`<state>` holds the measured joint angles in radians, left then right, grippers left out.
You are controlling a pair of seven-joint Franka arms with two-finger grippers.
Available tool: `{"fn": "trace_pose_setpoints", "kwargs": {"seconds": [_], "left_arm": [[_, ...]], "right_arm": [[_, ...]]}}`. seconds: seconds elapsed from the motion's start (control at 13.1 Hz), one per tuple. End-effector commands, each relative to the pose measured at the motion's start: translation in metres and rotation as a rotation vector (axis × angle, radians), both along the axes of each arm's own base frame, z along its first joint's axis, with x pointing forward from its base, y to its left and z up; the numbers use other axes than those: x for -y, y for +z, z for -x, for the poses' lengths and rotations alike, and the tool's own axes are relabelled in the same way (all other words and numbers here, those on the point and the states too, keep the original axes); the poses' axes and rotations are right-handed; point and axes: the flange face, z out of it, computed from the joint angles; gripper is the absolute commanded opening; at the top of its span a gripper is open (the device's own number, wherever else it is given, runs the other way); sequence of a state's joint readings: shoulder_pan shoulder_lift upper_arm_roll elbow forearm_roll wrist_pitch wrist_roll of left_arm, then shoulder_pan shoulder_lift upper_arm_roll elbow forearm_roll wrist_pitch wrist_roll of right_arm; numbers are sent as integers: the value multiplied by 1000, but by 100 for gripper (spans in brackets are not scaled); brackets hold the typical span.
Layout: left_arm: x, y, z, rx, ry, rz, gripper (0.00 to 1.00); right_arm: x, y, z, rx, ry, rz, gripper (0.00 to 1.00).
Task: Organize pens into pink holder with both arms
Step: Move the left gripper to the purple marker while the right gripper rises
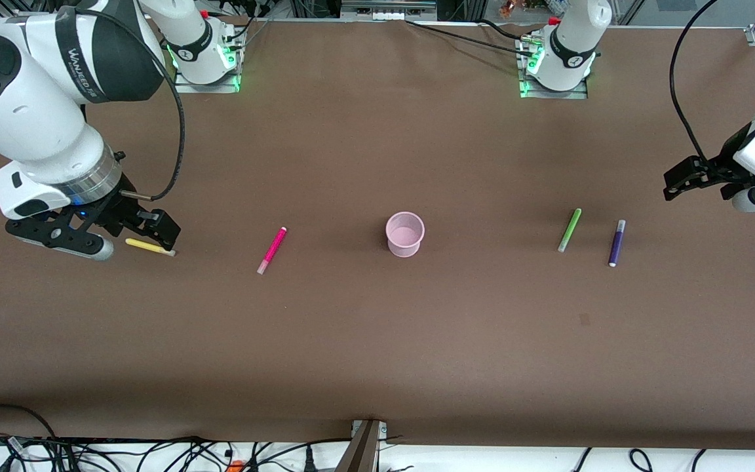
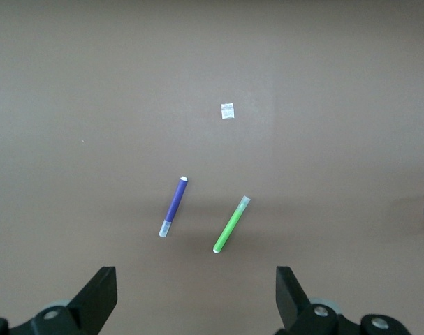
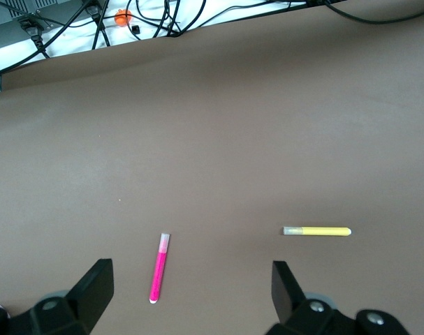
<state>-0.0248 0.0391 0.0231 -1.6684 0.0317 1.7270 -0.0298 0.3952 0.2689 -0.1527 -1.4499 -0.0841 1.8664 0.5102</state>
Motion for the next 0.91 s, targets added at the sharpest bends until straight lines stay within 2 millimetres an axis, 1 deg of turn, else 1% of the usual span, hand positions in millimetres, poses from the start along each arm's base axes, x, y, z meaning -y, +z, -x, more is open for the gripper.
{"fn": "trace_pose_setpoints", "kwargs": {"seconds": [0.0,0.15,0.3,0.69,0.84], "left_arm": [[2,5,-4,-7,-16,-19,100],[1,6,-3,-7,-12,-19,100],[5,6,-3,-9,-20,-19,100],[3,3,-2,-27,-9,-18,100],[3,2,-2,-30,-8,-18,100]], "right_arm": [[-3,7,3,8,-10,-4,100],[-4,8,4,10,-8,-5,100],[-4,8,4,10,-8,-6,100],[-5,2,2,3,-6,-1,100],[-3,4,3,-2,6,1,100]]}}
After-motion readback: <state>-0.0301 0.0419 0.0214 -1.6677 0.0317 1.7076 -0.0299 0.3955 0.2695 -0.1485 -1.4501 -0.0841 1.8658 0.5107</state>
